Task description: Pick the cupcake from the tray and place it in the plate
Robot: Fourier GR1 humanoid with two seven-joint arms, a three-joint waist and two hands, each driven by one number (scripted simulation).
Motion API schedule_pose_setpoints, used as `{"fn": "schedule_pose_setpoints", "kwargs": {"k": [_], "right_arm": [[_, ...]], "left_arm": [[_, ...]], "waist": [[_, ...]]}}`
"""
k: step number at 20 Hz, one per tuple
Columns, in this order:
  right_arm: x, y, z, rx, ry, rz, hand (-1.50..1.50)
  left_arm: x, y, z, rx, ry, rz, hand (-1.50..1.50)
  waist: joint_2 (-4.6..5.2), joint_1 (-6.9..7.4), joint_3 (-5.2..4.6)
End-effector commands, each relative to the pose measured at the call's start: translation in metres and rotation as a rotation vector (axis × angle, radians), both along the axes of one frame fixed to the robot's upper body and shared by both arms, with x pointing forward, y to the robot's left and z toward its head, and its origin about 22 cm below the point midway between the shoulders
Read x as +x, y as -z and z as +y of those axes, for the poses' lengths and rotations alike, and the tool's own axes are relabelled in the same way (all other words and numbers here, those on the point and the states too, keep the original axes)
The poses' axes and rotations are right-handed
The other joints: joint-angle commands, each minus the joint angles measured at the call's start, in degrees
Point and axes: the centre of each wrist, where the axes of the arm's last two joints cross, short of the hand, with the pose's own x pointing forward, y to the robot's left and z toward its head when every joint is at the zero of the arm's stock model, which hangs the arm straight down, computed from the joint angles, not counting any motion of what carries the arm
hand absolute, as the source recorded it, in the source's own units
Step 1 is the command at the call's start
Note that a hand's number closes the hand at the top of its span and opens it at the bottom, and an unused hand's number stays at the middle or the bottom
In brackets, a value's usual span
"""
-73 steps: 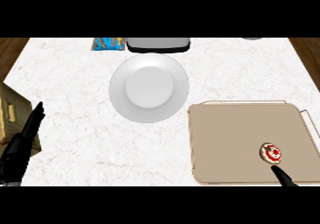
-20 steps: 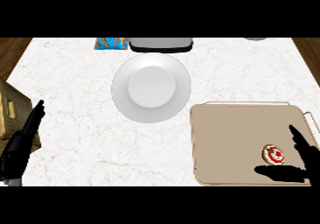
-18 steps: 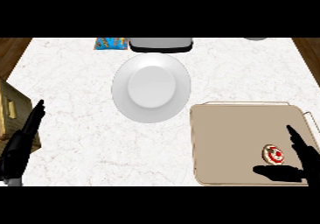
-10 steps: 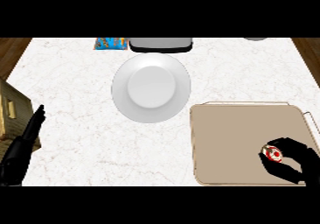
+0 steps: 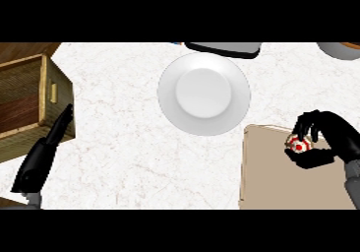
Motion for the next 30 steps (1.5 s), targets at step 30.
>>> {"fn": "schedule_pose_setpoints", "kwargs": {"k": [30], "right_arm": [[0.174, -0.134, 0.076, 0.313, -1.011, -0.534, 1.50]], "left_arm": [[0.015, -0.005, 0.002, 0.007, -0.061, 0.009, 0.00]], "waist": [[-1.35, -5.29, 0.05]]}}
